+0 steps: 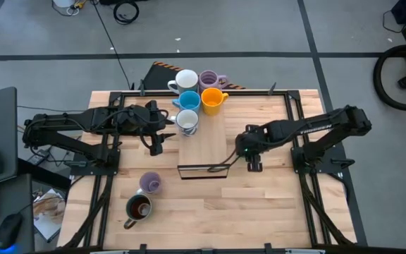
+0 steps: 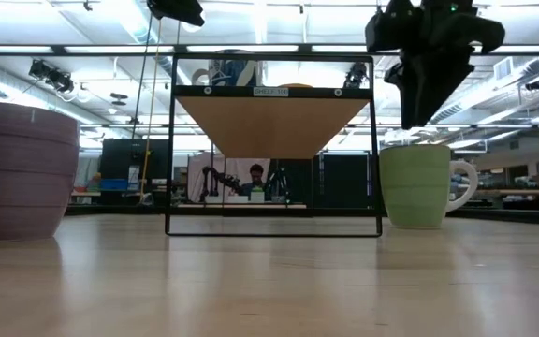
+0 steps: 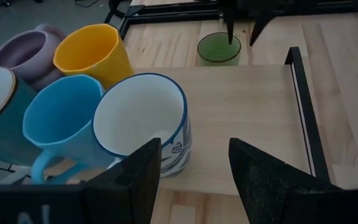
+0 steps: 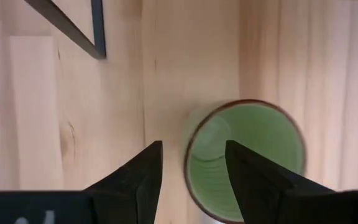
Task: Place coffee mugs
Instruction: Put the green mug on the shelf
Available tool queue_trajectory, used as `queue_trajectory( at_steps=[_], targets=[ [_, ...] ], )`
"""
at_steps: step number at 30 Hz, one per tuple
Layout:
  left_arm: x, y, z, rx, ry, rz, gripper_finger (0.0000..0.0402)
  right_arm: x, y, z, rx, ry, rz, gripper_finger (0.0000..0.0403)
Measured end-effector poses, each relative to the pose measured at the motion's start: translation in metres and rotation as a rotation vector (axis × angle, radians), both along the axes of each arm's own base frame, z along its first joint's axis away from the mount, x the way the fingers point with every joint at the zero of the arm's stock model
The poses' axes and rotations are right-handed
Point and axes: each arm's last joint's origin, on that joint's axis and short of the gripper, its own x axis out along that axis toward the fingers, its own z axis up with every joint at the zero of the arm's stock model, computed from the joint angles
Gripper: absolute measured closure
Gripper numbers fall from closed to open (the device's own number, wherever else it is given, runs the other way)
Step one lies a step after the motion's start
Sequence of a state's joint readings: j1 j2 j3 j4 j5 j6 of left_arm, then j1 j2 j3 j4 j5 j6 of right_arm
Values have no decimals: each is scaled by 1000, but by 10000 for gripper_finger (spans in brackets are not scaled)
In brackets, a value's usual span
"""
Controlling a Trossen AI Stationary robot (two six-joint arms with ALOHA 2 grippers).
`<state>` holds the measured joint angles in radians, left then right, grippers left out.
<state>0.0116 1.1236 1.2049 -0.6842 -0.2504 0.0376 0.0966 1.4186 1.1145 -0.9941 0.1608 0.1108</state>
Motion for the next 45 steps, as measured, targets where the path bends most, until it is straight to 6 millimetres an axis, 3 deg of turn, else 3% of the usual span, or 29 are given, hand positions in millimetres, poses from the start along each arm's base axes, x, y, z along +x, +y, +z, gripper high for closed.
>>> queue_trajectory(
  at_steps=[14,20,30,36,41,45],
  targets=[
    [0,0,0,0,5,0,205,-1,-10,-43,31,43,-80,237],
    [0,0,0,1,4,0,205,-6,-10,-54,27,66,-72,285],
    [0,0,0,1,4,0,205,-9,-12,-55,7,100,-8,378],
    [0,0,0,-4,1,3,205,-14,-16,-34,-86,120,-15,378],
    [-2,1,2,-39,4,30,205,-9,-18,3,-169,107,6,371],
    [-9,-1,17,-67,6,46,205,-4,-19,35,-187,55,43,371]
  ],
)
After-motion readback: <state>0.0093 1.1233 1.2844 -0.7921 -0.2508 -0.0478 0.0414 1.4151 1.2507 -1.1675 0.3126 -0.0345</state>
